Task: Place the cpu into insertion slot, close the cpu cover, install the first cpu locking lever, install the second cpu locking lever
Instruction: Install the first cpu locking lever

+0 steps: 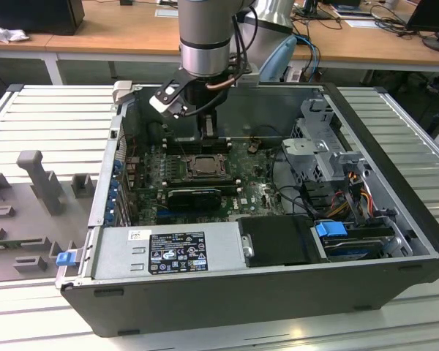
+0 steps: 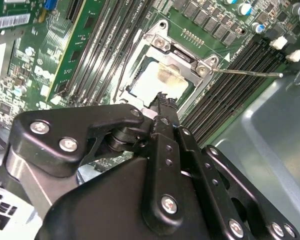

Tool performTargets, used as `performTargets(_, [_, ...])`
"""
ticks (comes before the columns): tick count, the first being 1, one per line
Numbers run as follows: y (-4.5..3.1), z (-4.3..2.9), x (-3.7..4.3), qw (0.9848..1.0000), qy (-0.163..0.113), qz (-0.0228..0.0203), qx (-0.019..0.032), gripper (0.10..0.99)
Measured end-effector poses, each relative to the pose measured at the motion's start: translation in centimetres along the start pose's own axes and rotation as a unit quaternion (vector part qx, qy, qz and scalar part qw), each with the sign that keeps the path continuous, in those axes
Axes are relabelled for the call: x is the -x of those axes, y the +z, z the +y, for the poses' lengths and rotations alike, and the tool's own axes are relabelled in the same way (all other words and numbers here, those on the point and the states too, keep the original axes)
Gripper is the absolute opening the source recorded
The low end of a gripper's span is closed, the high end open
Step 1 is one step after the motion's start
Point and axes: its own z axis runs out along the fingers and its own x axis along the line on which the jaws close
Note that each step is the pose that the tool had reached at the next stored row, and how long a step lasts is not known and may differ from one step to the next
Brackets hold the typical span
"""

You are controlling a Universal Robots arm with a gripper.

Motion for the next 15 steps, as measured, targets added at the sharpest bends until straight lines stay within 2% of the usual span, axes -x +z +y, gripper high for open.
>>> performTargets(7, [0.0, 0.0, 0.0, 0.9998, -0.021, 0.0011, 0.0003, 0.106])
performTargets(15, [0.0, 0.0, 0.0, 0.9987, -0.05, 0.0026, 0.0008, 0.106])
